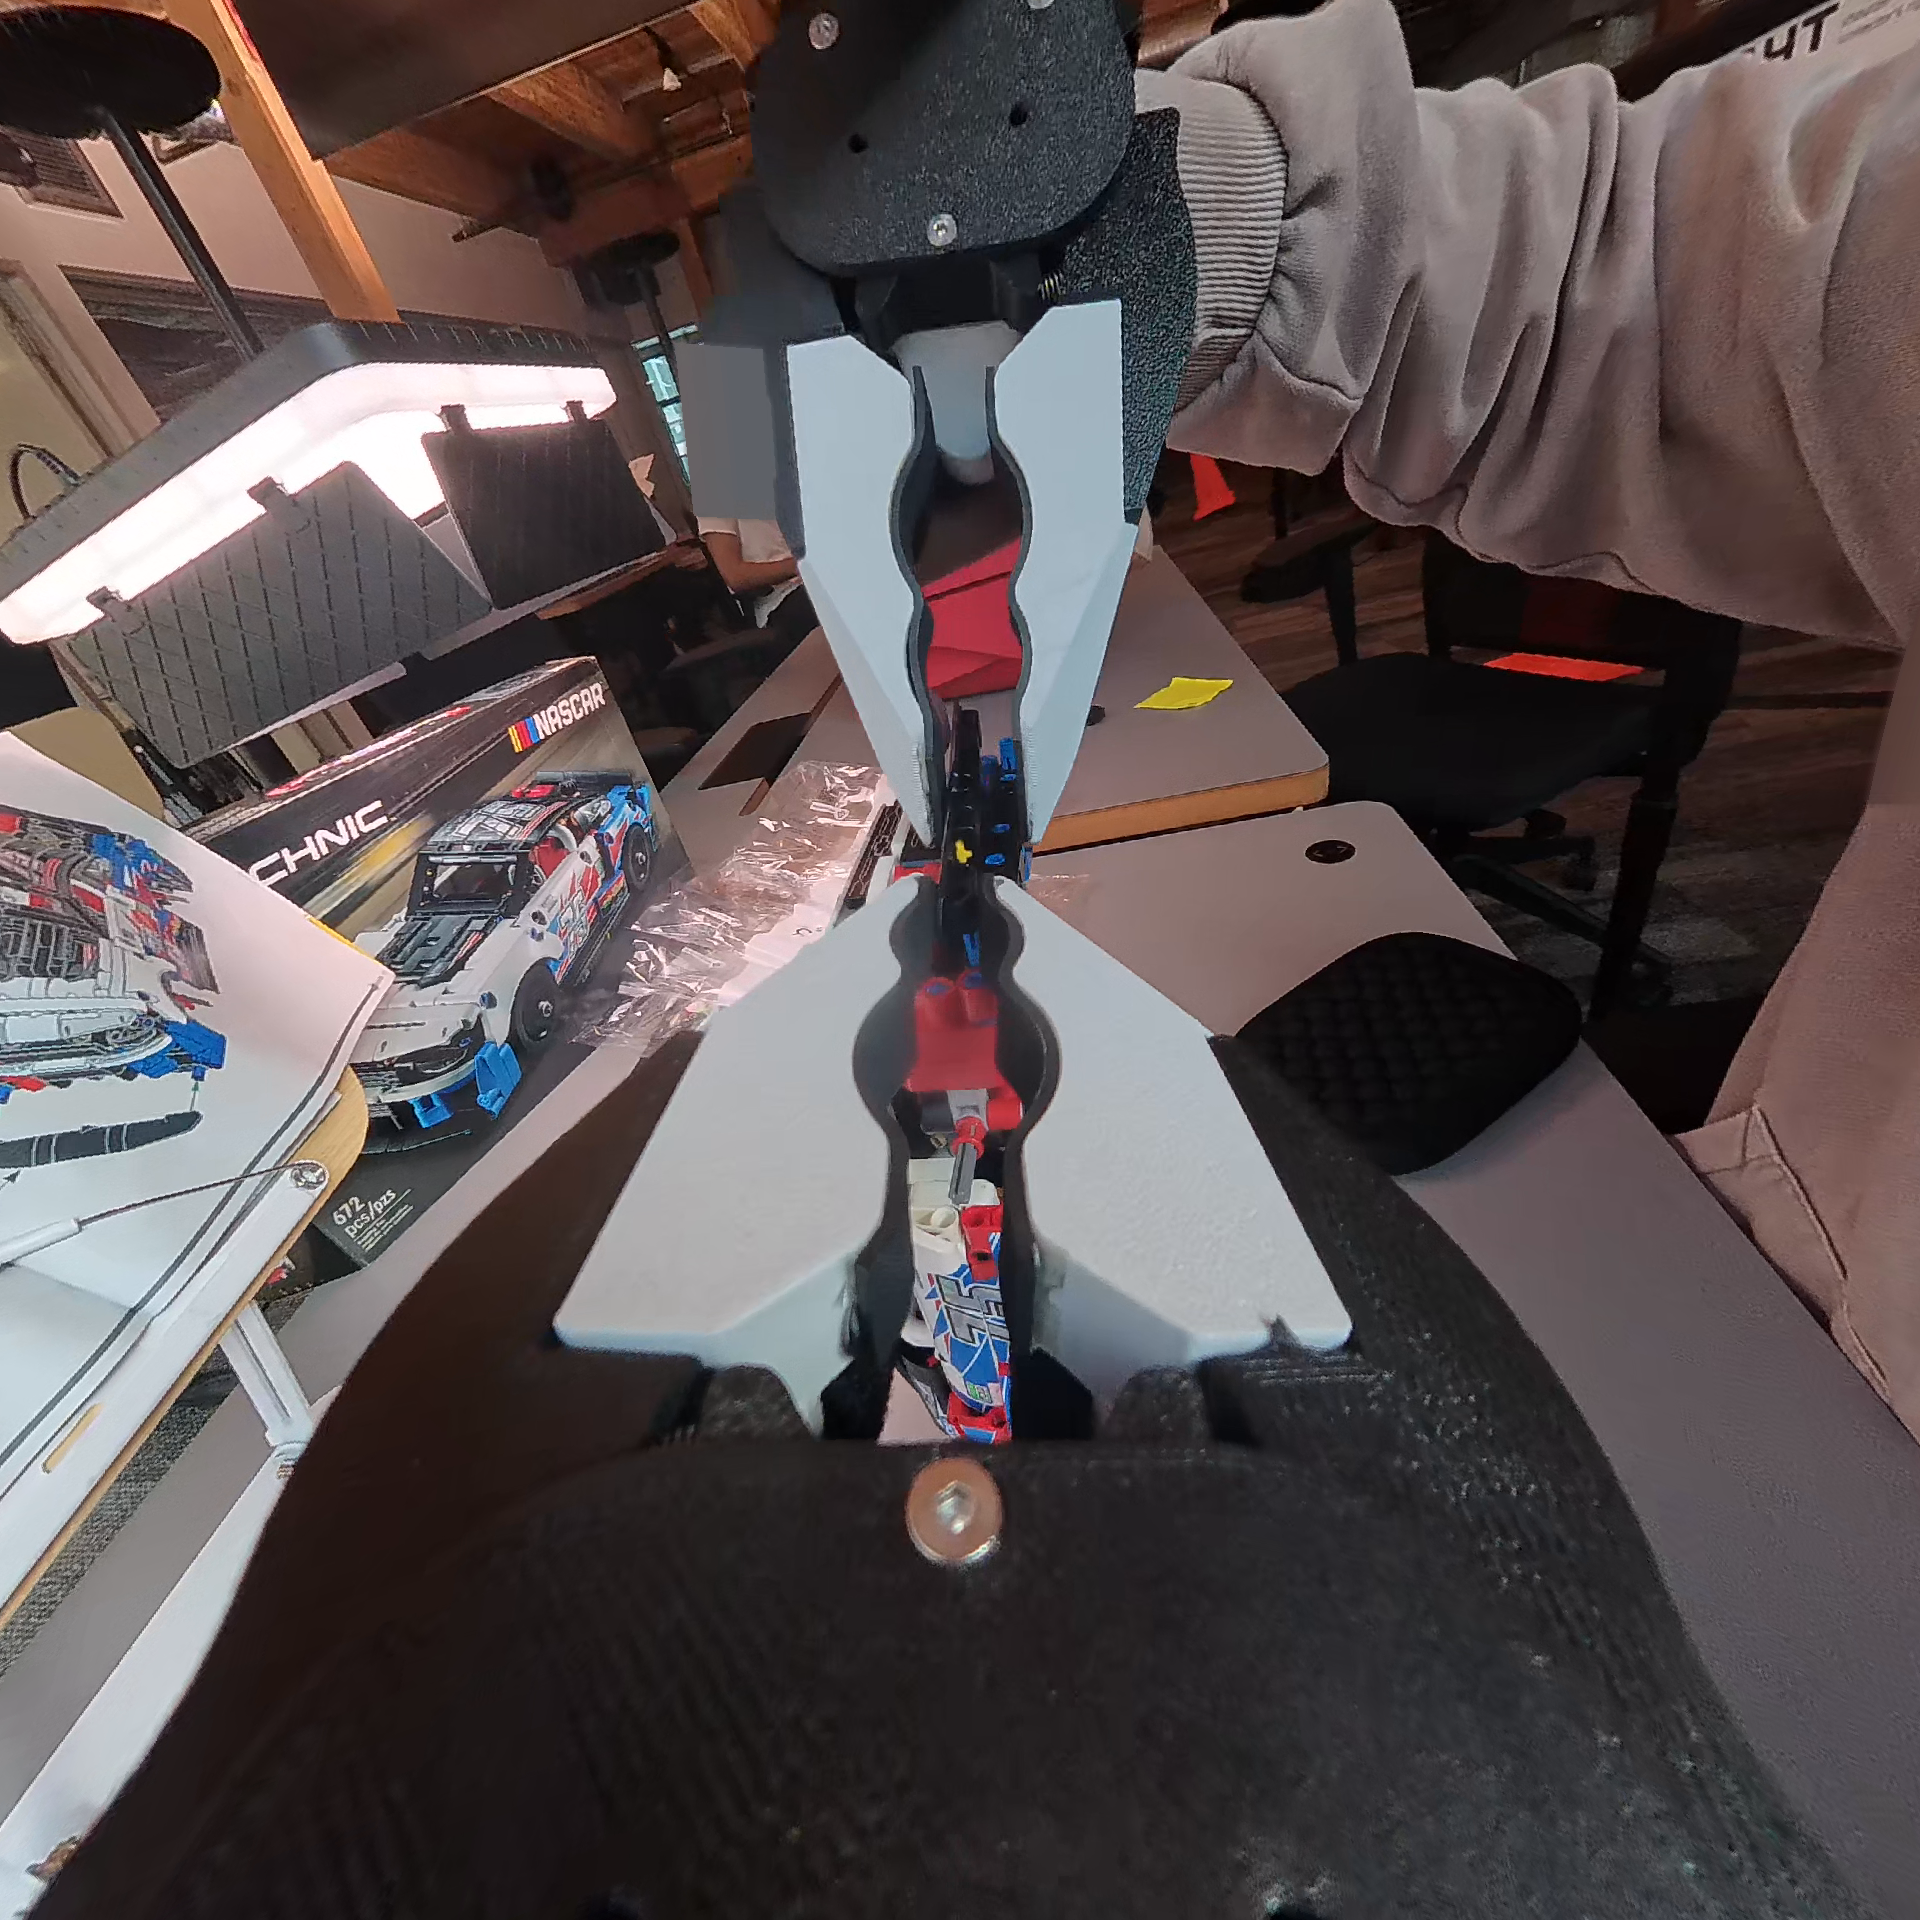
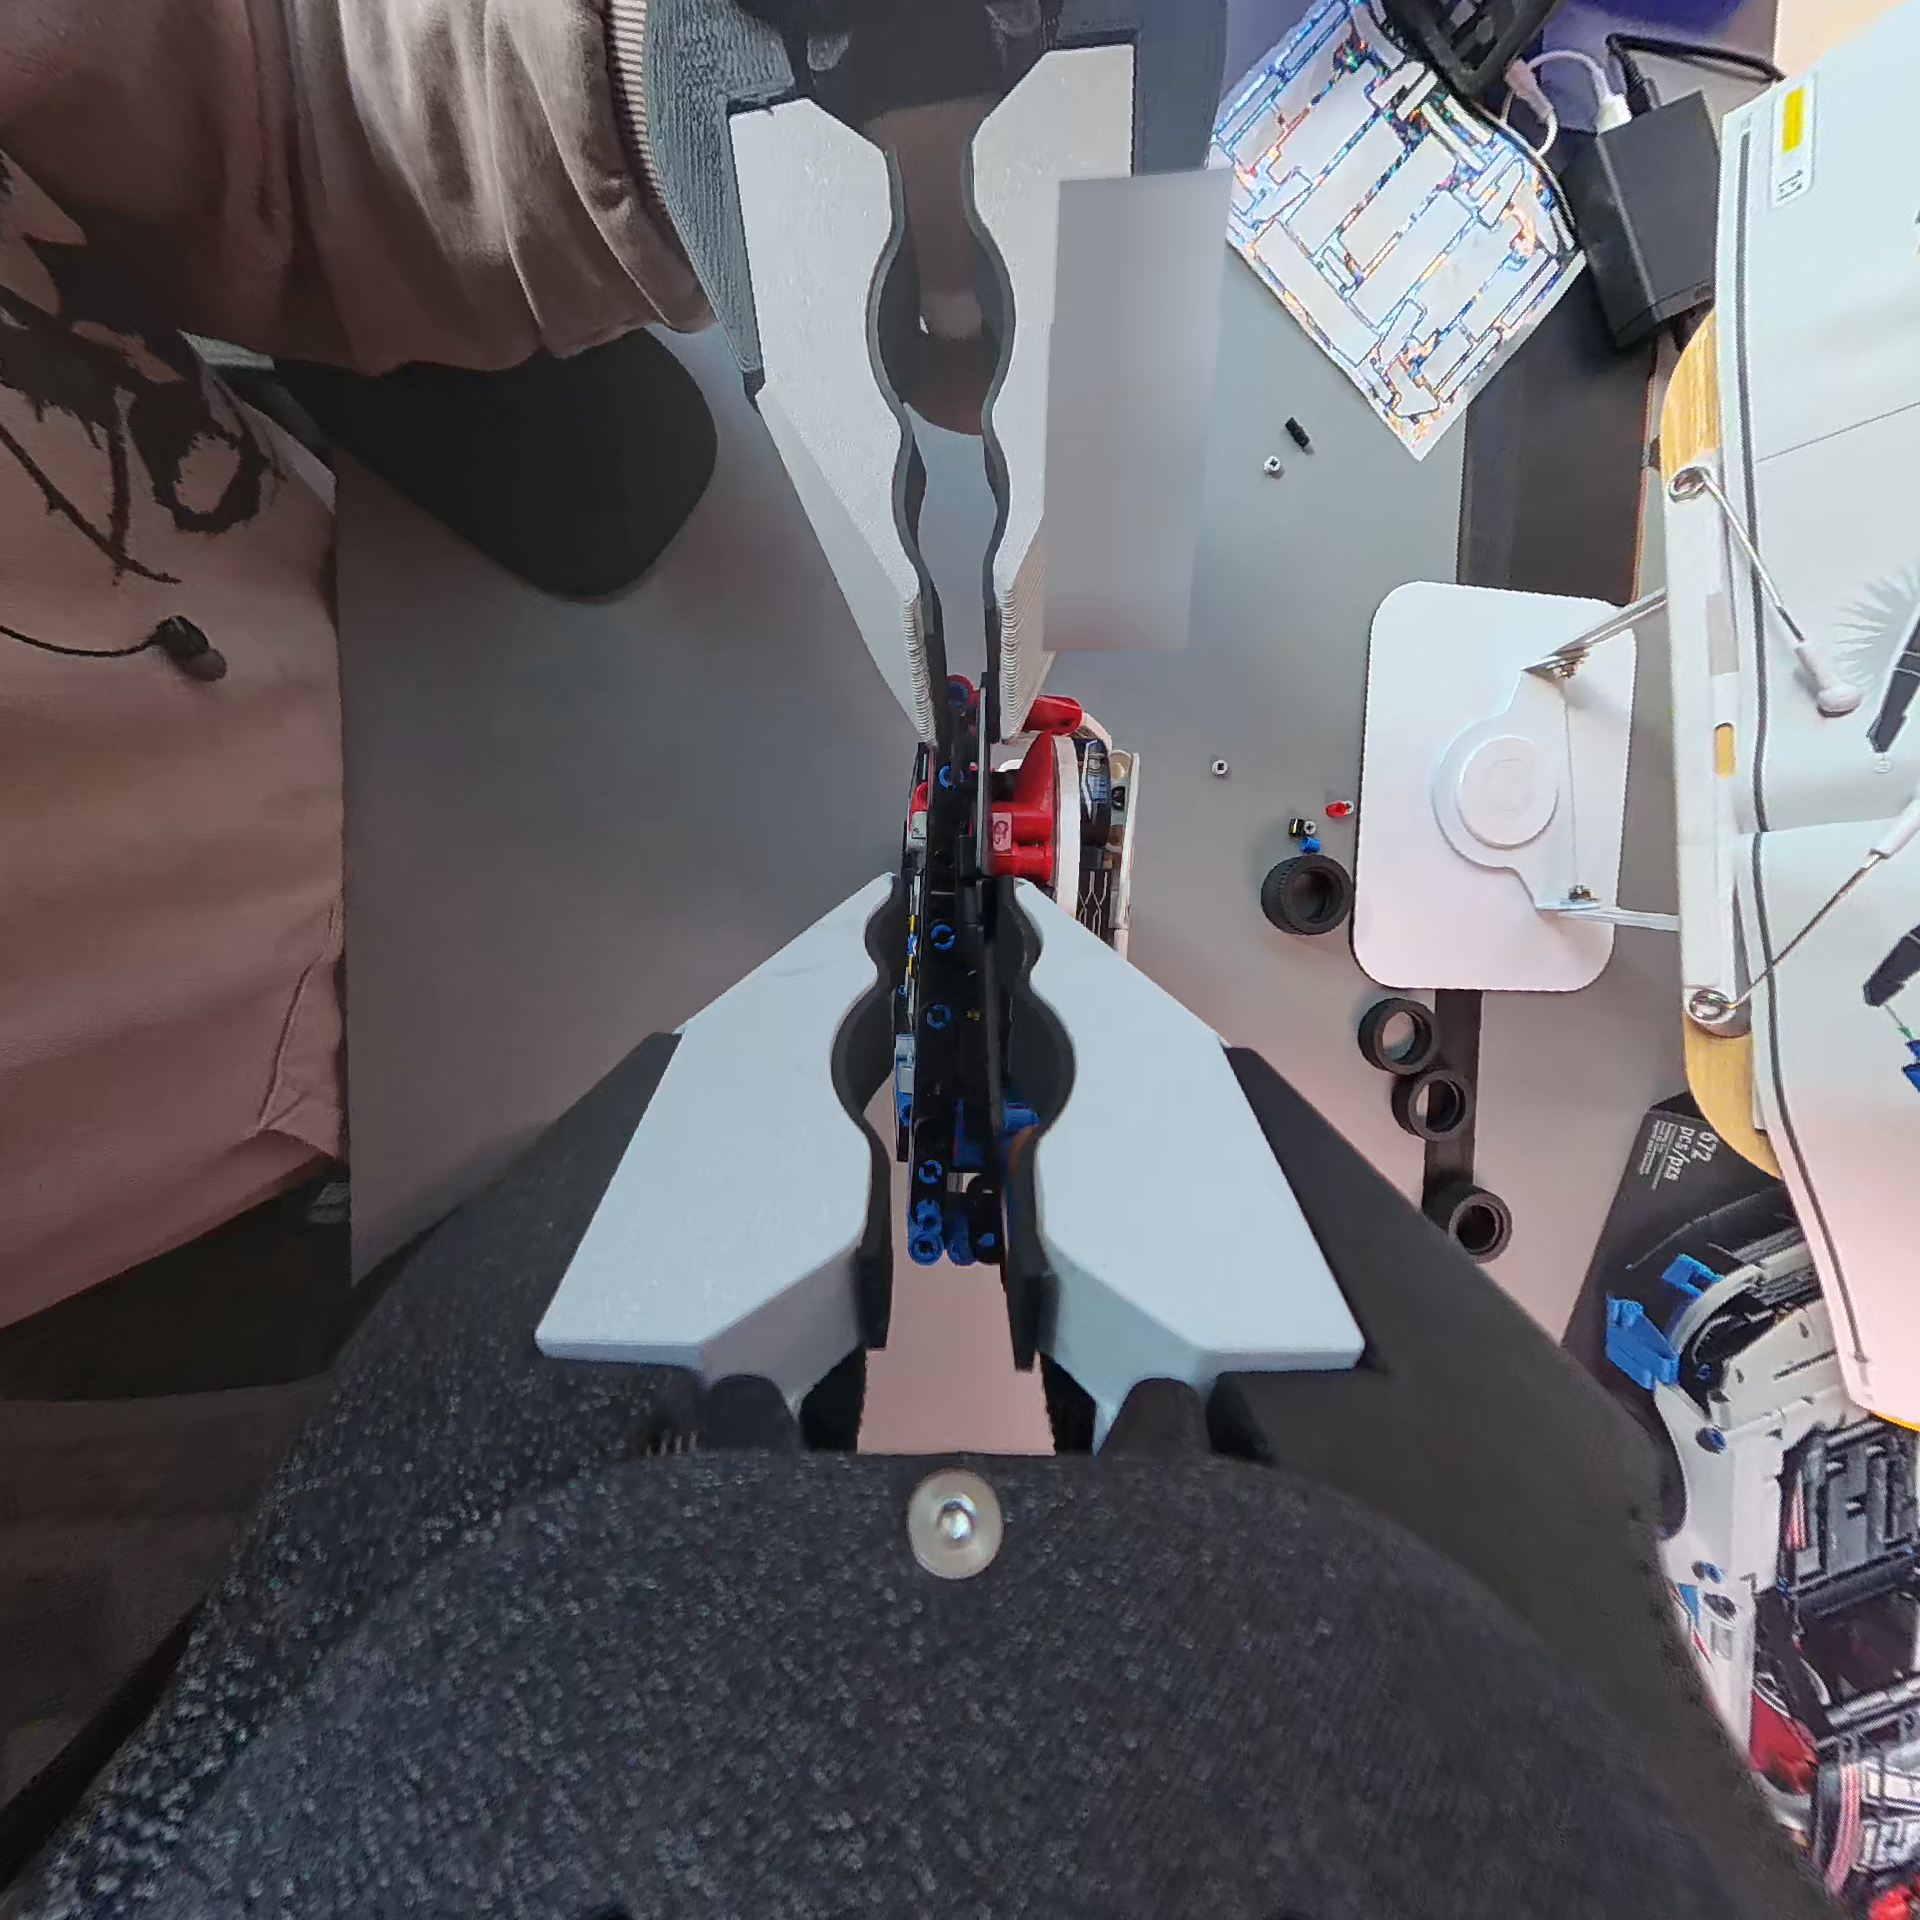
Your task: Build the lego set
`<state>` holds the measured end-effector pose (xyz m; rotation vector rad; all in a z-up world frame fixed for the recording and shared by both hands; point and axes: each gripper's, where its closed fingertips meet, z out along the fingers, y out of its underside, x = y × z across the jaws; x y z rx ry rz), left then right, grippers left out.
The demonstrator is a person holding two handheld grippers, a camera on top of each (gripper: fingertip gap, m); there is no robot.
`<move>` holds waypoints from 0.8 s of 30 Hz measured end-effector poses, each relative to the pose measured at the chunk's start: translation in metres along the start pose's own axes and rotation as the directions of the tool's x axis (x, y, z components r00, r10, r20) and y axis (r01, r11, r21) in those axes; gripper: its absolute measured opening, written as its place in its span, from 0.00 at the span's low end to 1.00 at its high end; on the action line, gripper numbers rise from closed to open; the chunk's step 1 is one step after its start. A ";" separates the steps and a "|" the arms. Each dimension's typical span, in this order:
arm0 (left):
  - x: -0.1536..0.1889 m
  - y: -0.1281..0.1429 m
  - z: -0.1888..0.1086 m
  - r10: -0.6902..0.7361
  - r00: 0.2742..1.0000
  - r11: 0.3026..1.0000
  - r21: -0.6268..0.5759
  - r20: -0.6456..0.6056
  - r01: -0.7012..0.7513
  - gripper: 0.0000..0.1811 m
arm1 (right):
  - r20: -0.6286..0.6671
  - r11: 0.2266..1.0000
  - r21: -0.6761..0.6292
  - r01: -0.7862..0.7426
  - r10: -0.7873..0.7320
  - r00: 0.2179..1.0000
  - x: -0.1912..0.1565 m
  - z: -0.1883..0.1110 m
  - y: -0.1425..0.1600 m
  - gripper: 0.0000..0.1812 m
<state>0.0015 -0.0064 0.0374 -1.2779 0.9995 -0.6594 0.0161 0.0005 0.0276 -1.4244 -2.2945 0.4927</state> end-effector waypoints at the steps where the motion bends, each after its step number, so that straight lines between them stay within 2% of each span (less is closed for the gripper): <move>1: 0.001 0.000 0.000 0.001 1.000 1.000 -0.001 -0.002 -0.001 0.03 | -0.001 1.000 -0.009 0.001 -0.001 1.000 0.001 0.000 0.000 0.07; 6: 0.002 -0.001 0.000 -0.001 1.000 1.000 -0.003 -0.014 0.001 0.03 | -0.004 1.000 -0.012 -0.005 0.005 1.000 0.002 -0.003 -0.003 0.06; 8: 0.003 -0.001 0.000 -0.011 1.000 1.000 0.000 -0.027 0.011 0.03 | -0.001 1.000 -0.012 -0.013 0.013 1.000 0.001 -0.004 -0.002 0.03; 15: 0.005 -0.003 -0.001 -0.035 0.998 0.999 -0.005 -0.061 0.034 0.03 | 0.007 0.999 -0.016 -0.036 0.036 0.999 -0.002 -0.007 0.004 0.04; 24: 0.003 0.000 -0.003 -0.071 0.993 0.997 -0.015 -0.099 0.070 0.03 | -0.019 0.995 -0.008 -0.100 0.100 0.995 0.000 -0.027 0.031 0.03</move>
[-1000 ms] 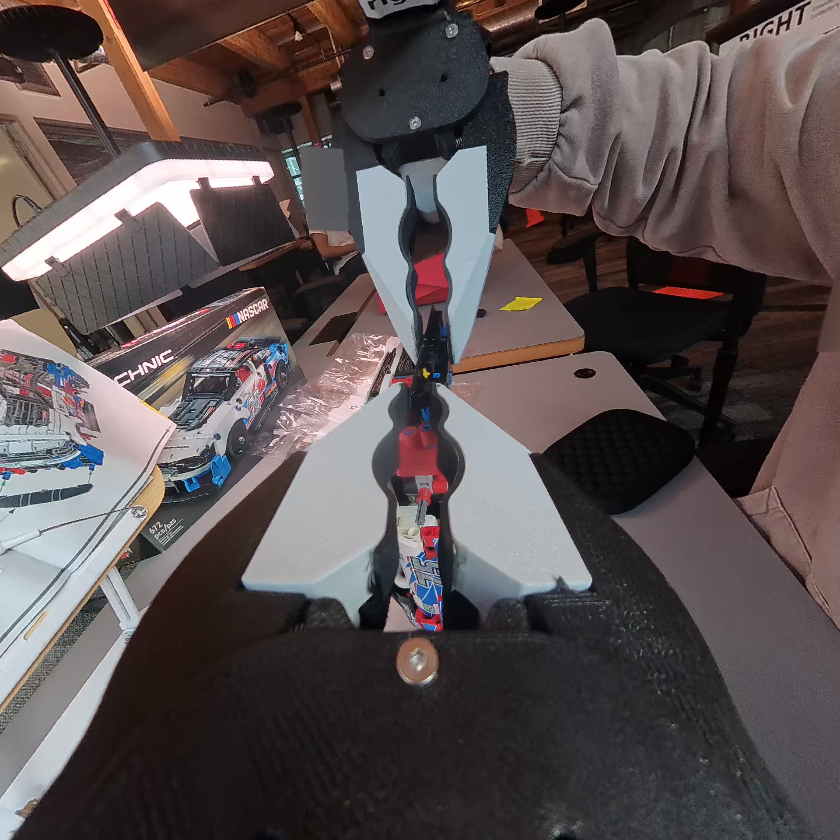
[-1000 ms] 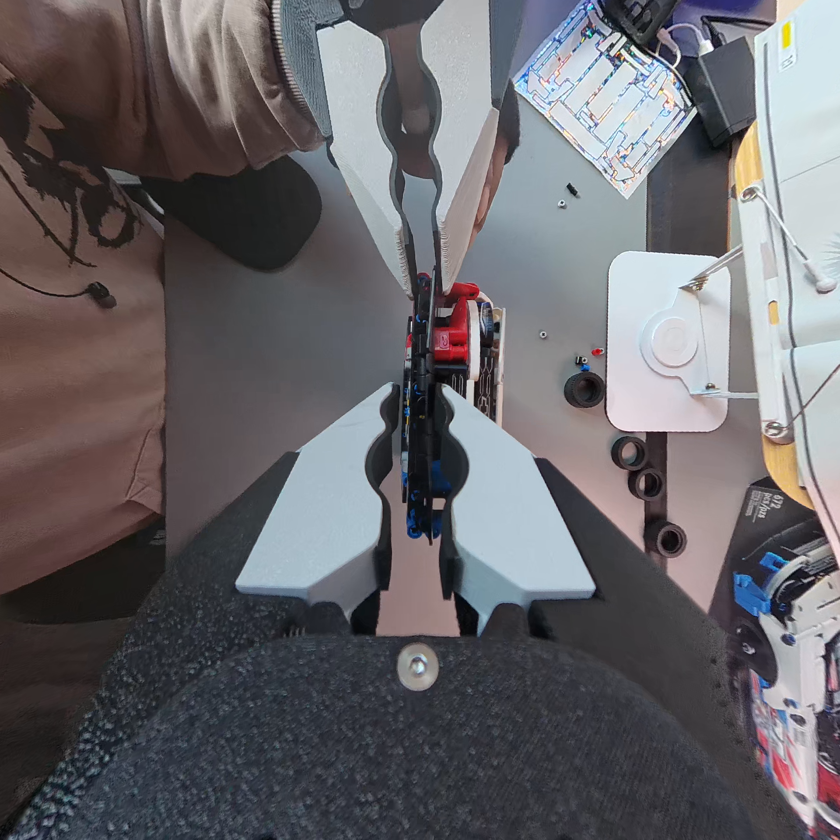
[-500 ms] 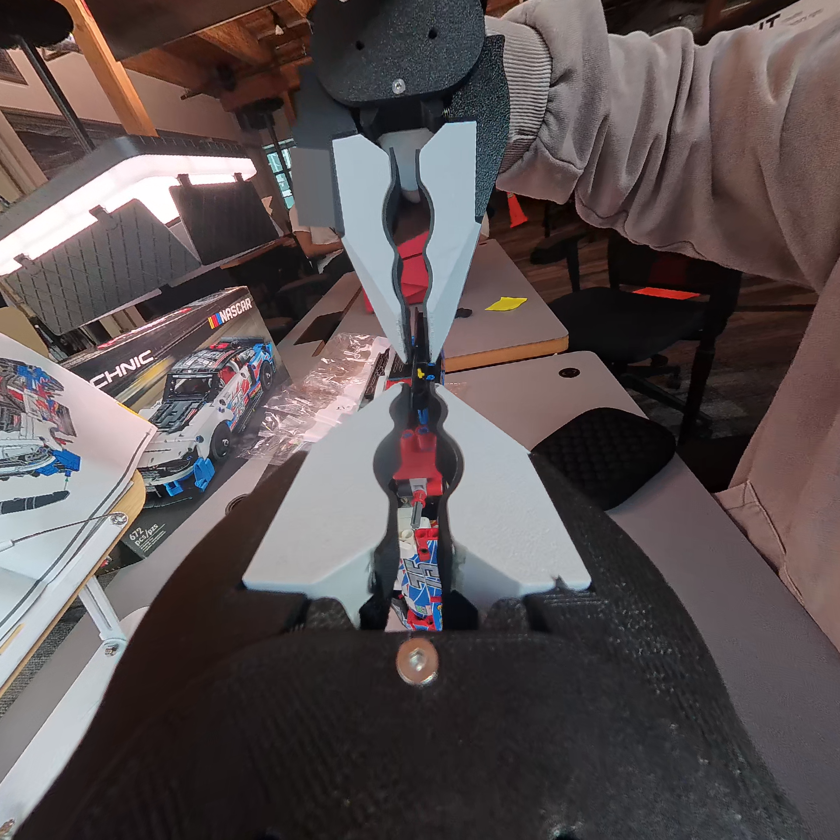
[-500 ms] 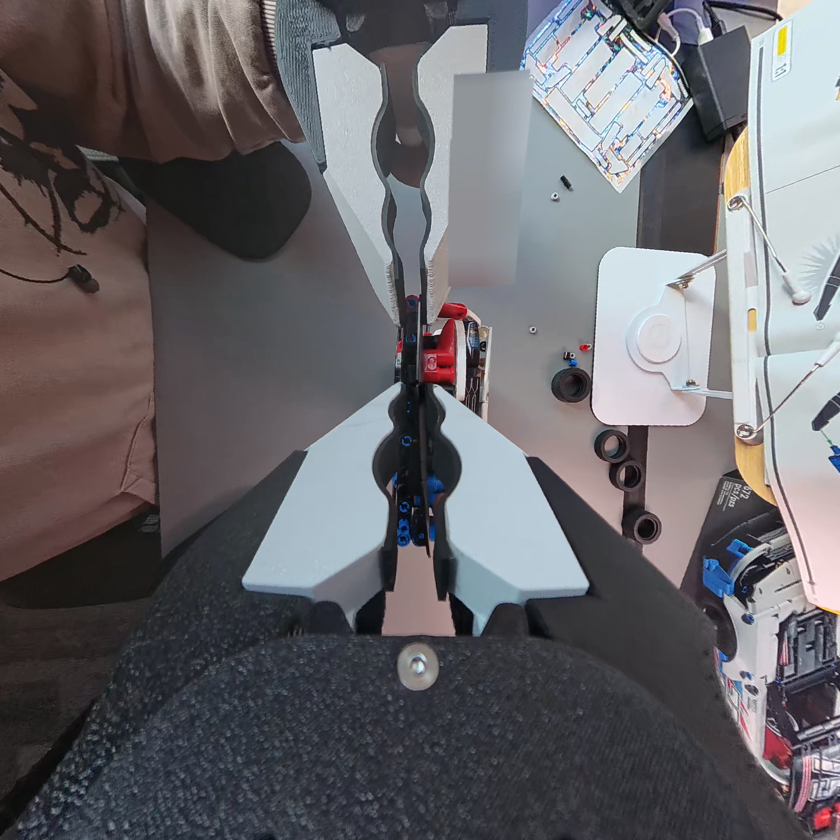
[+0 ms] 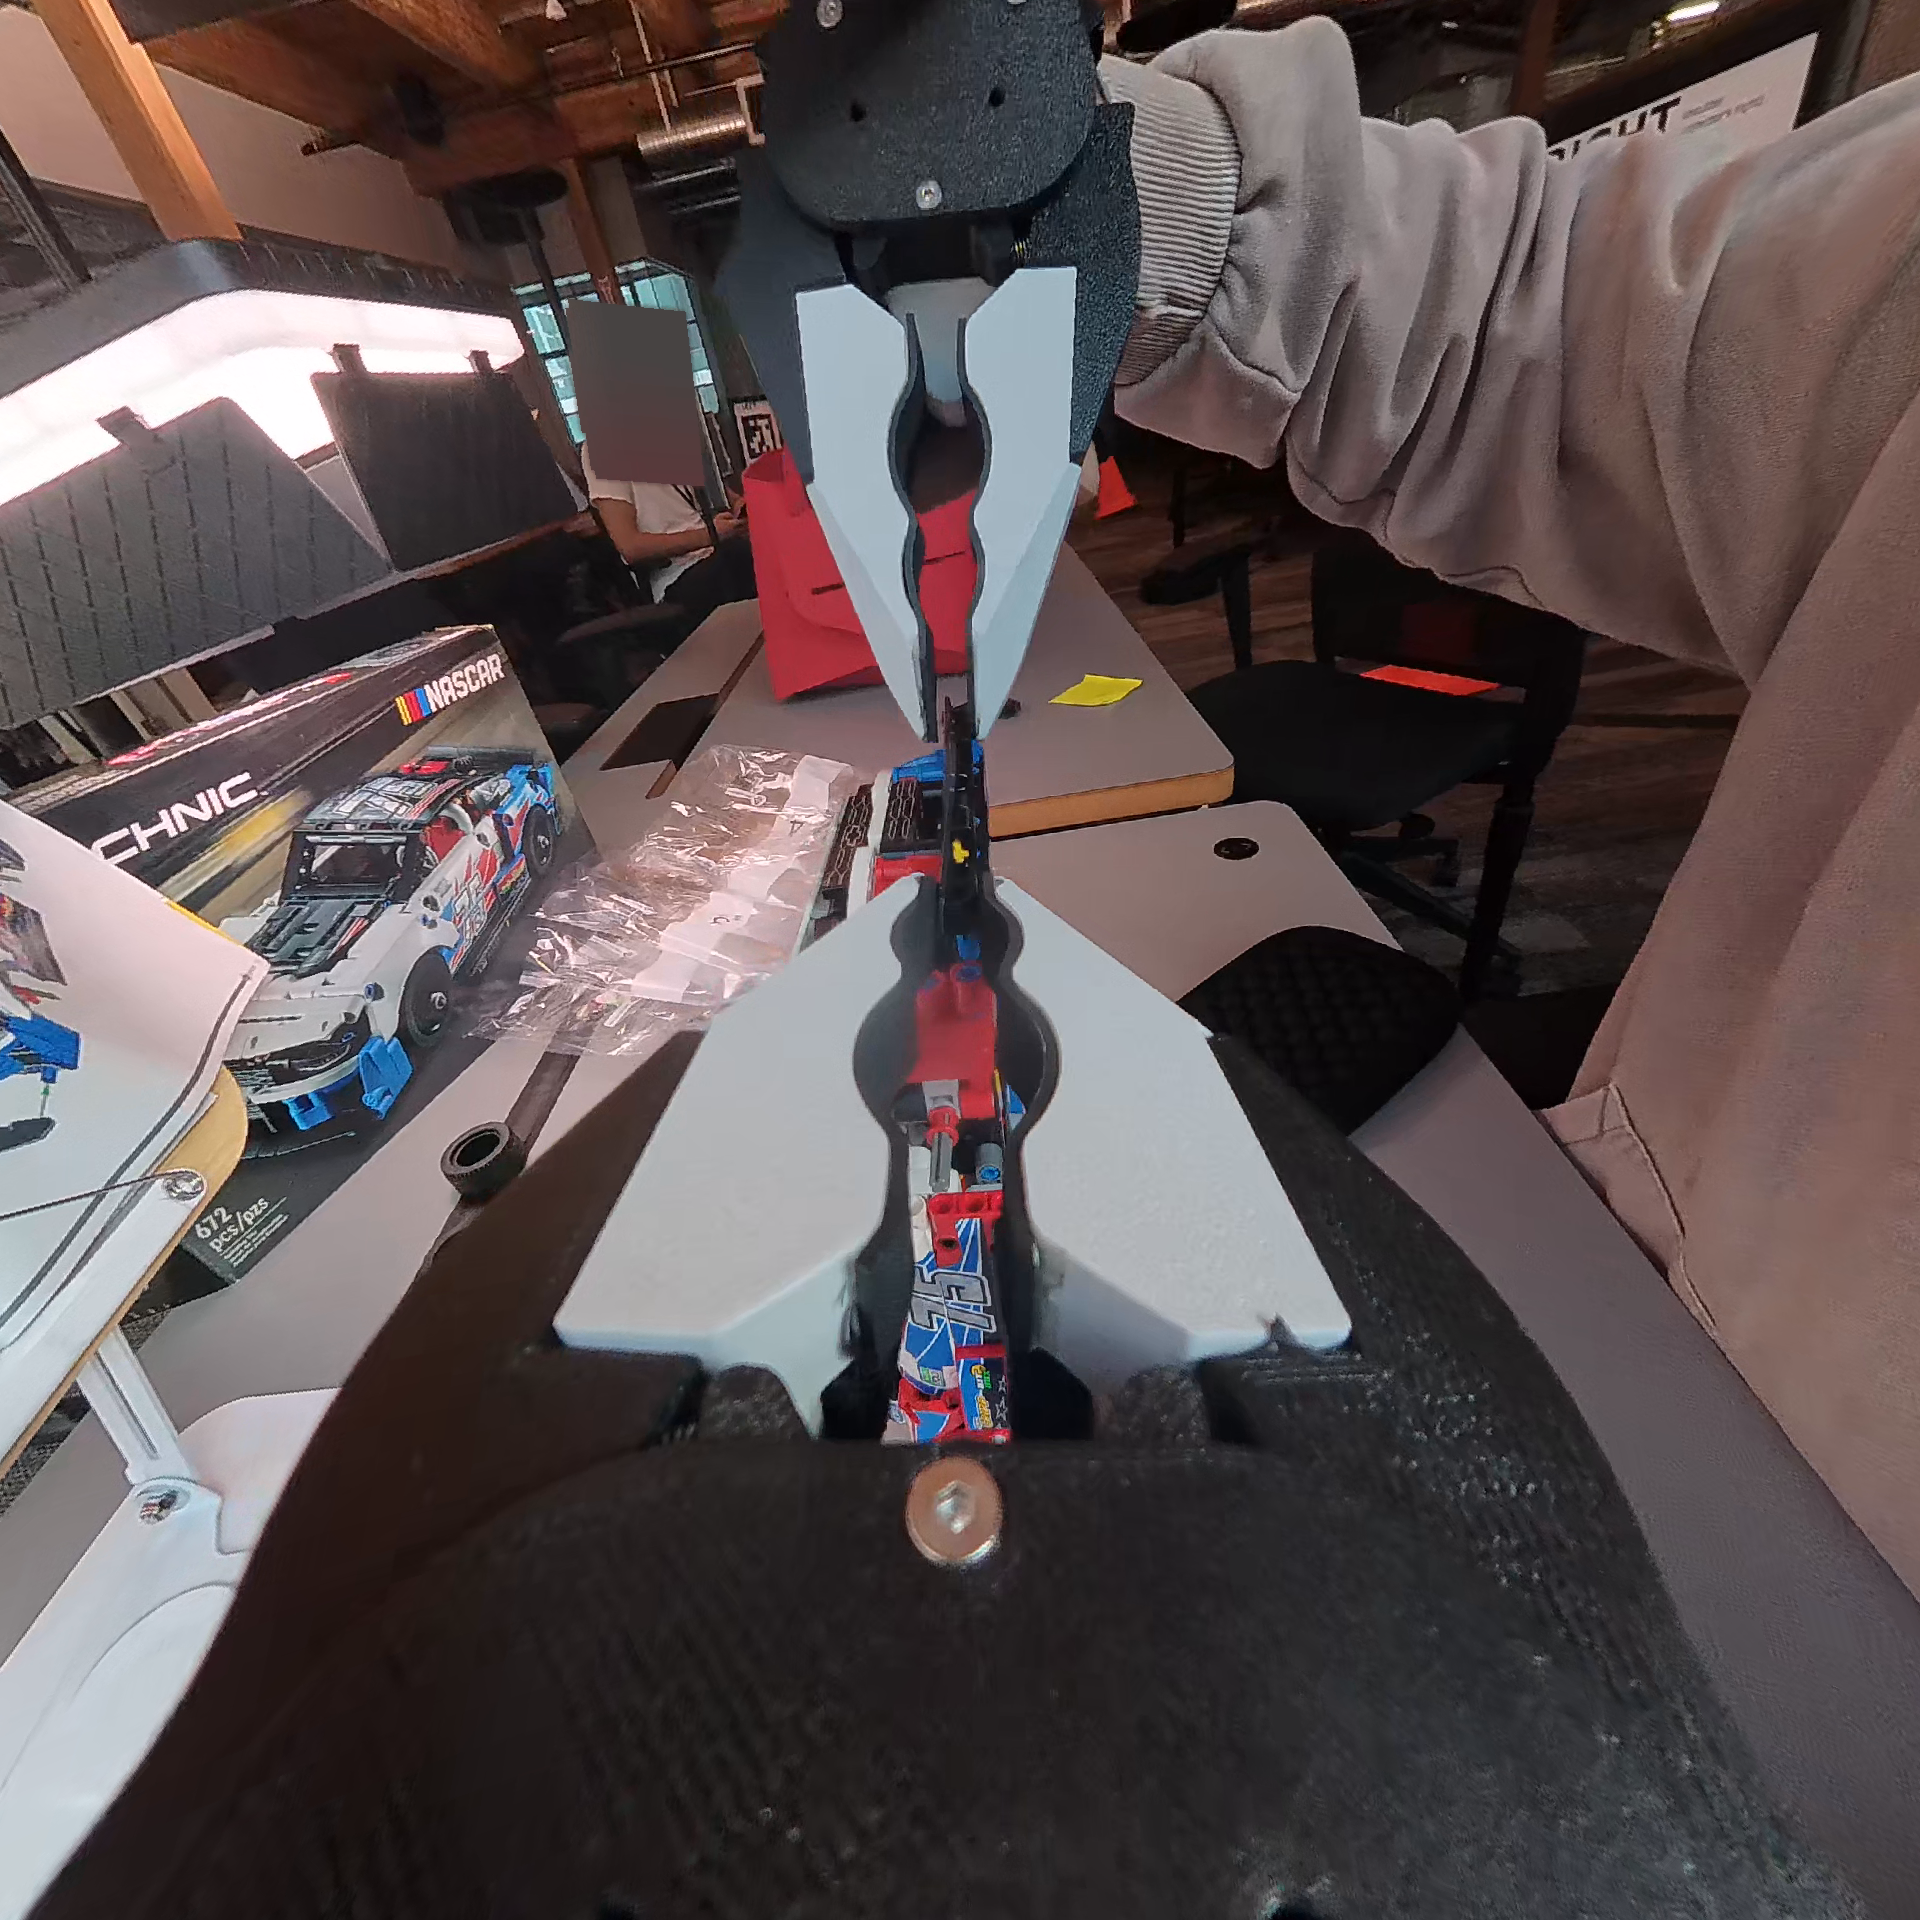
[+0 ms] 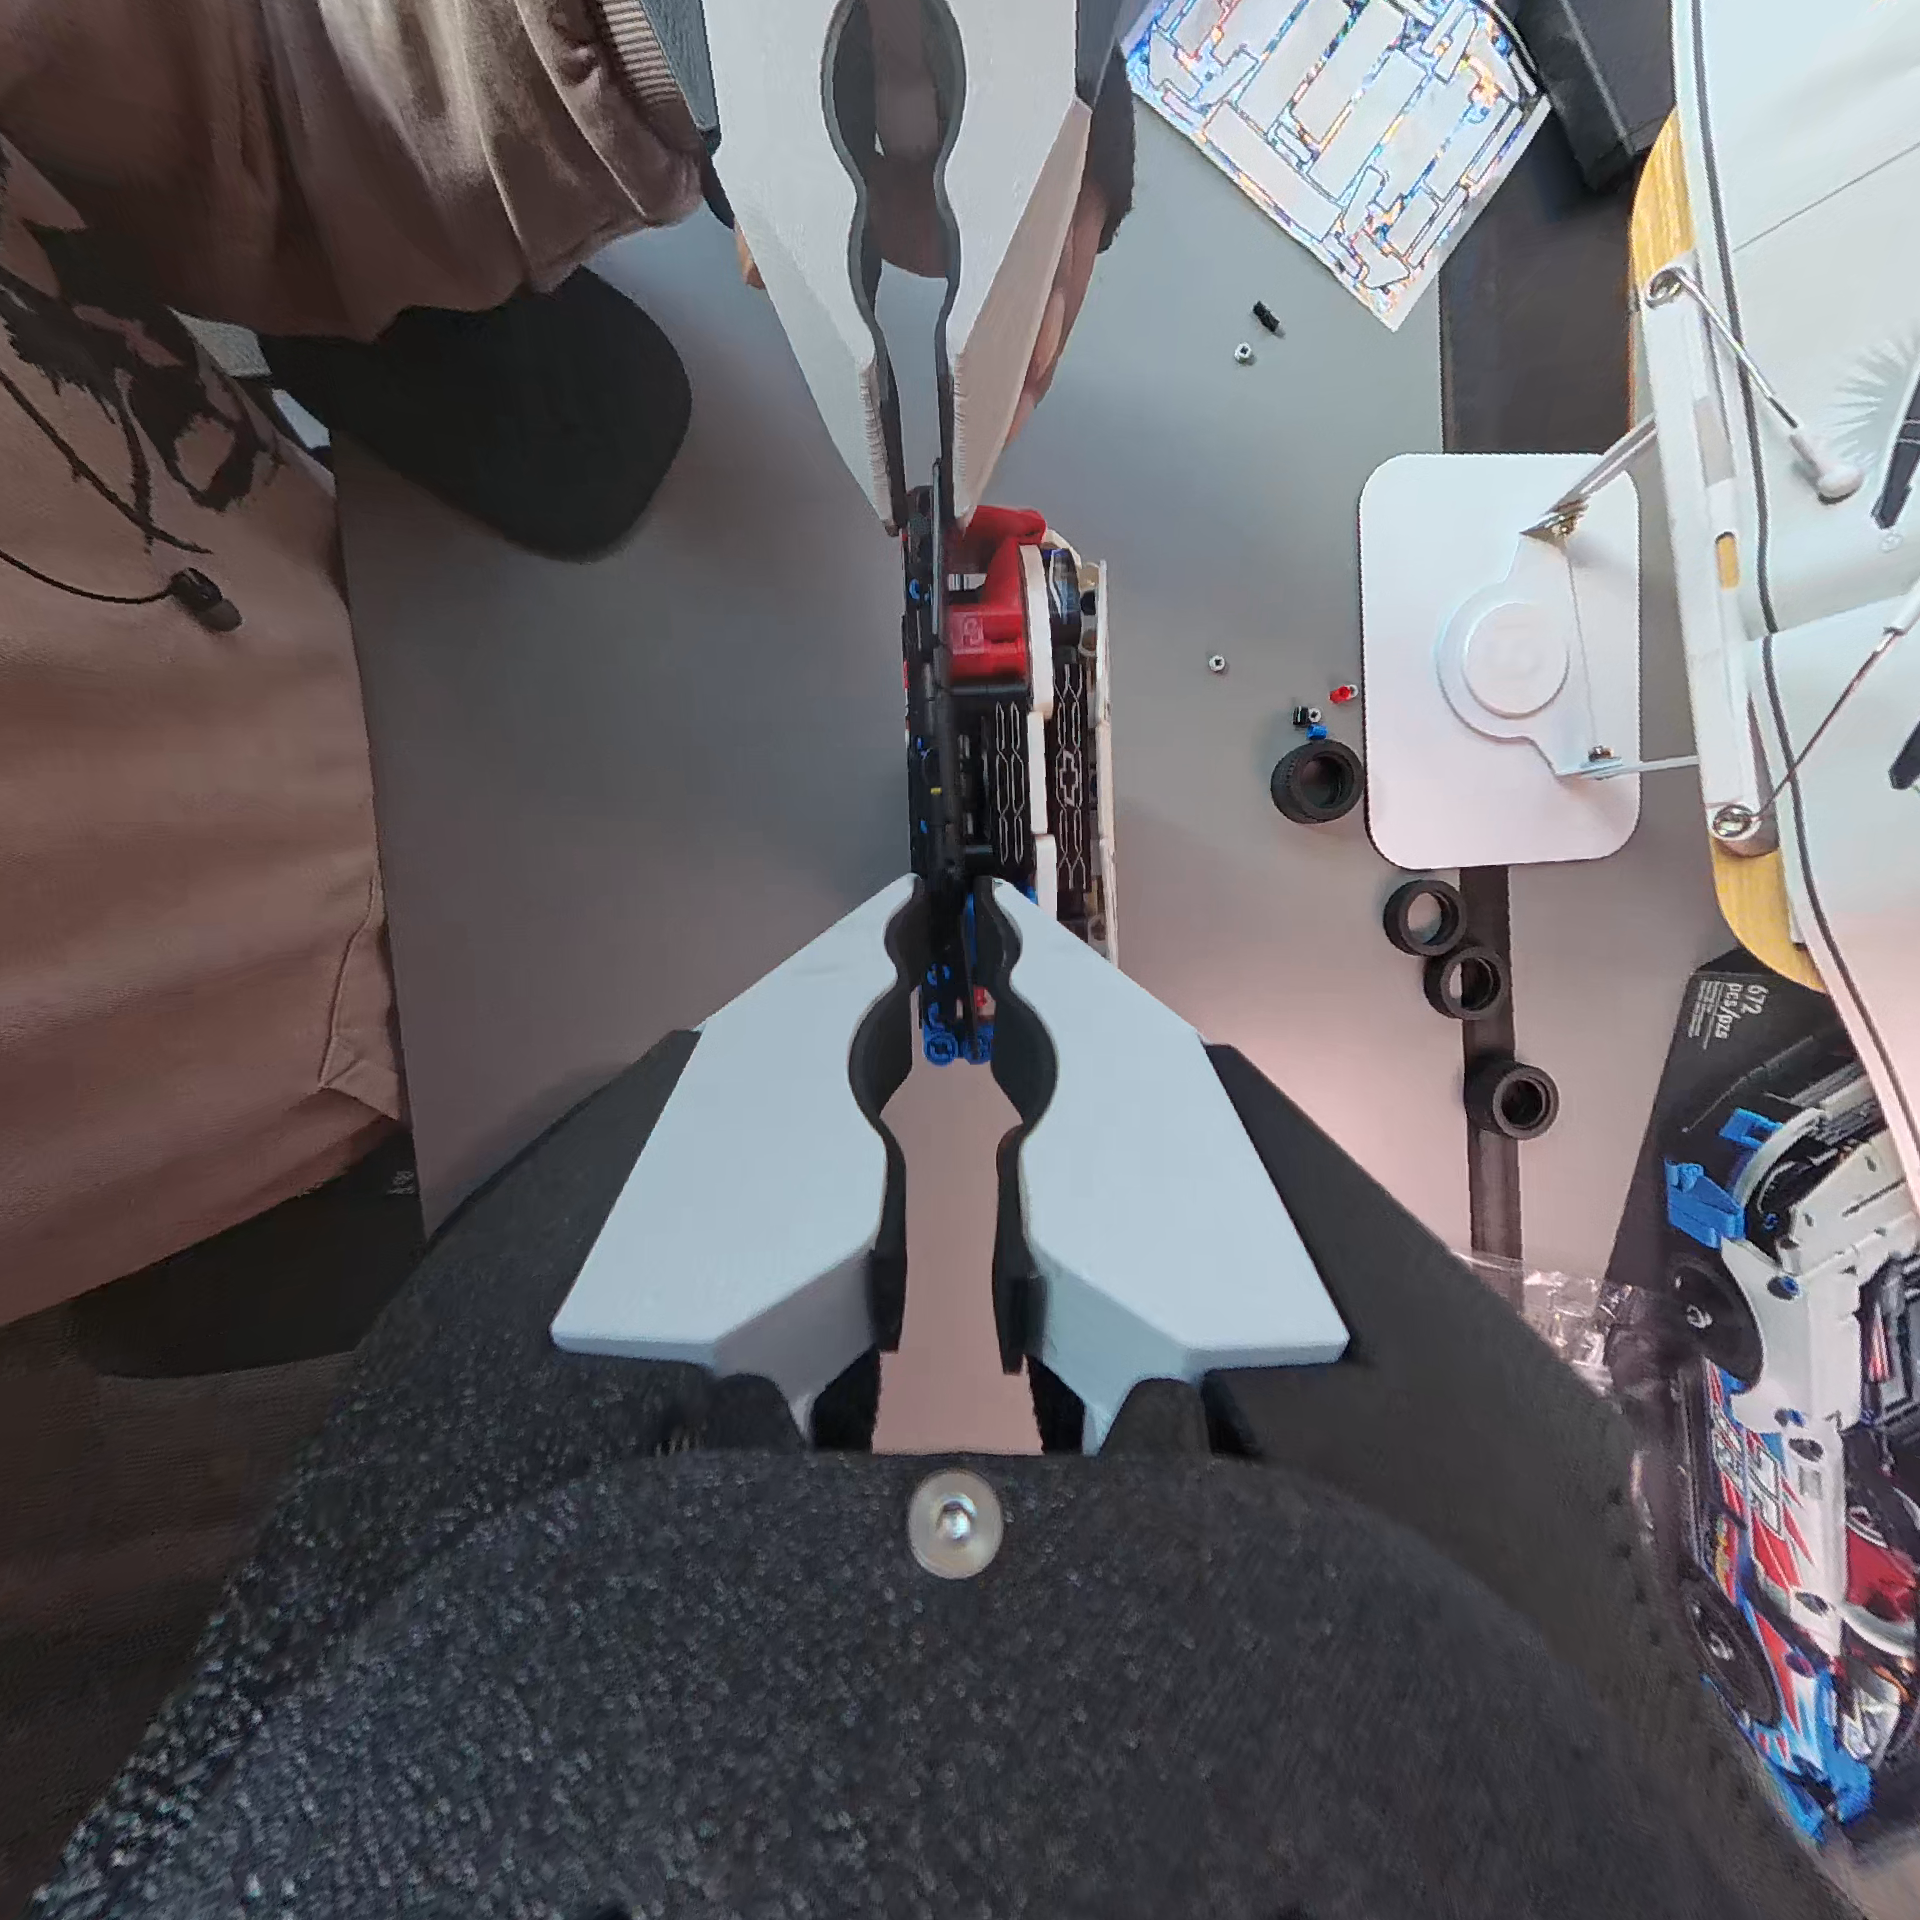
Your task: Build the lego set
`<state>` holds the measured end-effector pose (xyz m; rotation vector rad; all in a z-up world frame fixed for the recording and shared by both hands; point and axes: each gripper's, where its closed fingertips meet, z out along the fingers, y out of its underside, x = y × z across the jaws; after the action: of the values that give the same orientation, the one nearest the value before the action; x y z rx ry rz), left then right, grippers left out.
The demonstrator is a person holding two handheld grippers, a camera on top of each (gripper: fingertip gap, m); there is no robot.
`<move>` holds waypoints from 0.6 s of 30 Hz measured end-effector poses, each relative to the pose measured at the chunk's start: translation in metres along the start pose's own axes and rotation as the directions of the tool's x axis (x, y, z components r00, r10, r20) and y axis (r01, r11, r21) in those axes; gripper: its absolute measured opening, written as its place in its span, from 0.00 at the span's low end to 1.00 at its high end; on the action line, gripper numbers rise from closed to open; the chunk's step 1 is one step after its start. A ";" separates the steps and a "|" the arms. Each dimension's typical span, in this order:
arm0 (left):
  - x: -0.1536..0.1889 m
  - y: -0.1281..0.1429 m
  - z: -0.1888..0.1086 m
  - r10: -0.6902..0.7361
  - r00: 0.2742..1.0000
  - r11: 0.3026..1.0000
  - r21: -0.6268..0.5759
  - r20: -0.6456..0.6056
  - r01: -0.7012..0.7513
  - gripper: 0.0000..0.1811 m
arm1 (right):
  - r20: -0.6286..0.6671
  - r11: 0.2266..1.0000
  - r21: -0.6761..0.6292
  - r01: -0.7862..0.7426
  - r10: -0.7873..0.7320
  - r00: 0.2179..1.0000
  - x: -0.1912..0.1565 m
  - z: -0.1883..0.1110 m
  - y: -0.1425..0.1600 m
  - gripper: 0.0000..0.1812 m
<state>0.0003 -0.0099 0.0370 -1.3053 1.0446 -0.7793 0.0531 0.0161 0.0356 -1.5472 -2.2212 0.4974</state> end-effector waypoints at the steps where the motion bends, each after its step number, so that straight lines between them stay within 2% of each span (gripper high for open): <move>1: 0.000 0.000 0.000 -0.001 1.000 1.000 0.002 -0.002 0.001 0.03 | -0.003 1.000 0.003 -0.006 0.006 1.000 0.001 -0.002 0.004 0.03; 6: 0.001 0.000 0.002 0.005 1.000 1.000 -0.008 -0.018 -0.005 0.03 | 0.001 0.999 0.023 -0.034 0.034 0.999 -0.001 -0.007 0.015 0.00; 18: -0.001 0.001 0.002 0.017 1.000 0.999 -0.032 0.002 -0.017 0.03 | -0.024 0.997 0.062 -0.039 0.041 0.999 0.000 -0.007 0.016 0.00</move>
<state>0.0019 -0.0076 0.0359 -1.3225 1.0691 -0.7504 0.0699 0.0216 0.0340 -1.5609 -2.1397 0.5493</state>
